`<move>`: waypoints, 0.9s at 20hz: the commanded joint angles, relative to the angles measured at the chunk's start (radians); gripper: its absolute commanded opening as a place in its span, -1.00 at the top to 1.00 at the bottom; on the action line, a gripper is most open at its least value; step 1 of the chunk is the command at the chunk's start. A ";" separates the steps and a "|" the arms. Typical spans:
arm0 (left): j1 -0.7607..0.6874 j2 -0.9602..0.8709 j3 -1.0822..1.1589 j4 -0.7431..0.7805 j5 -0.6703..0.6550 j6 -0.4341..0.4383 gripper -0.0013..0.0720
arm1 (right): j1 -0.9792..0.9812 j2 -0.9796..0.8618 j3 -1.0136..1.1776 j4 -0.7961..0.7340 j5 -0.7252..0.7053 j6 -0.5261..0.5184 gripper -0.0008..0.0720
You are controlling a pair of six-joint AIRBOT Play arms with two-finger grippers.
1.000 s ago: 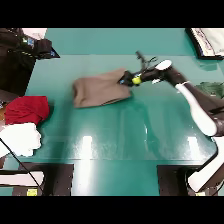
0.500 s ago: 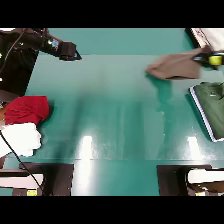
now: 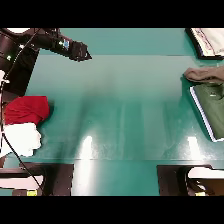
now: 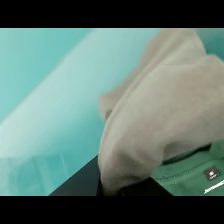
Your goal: Fold the shirts.
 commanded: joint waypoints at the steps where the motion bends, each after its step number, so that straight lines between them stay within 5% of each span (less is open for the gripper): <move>1: -0.003 0.000 0.000 0.001 0.006 0.001 0.89 | -0.047 0.023 0.107 0.010 0.071 0.000 0.93; 6: -0.003 0.000 0.000 0.006 0.006 0.002 0.89 | -0.108 0.129 0.139 -0.010 0.205 0.003 0.93; 12: -0.003 0.000 0.000 0.010 -0.027 0.002 0.89 | -0.116 0.204 0.135 -0.287 0.343 0.068 0.93; 18: -0.003 0.000 0.000 0.016 -0.047 0.020 0.89 | -0.116 0.330 -0.172 -0.519 0.345 0.072 0.92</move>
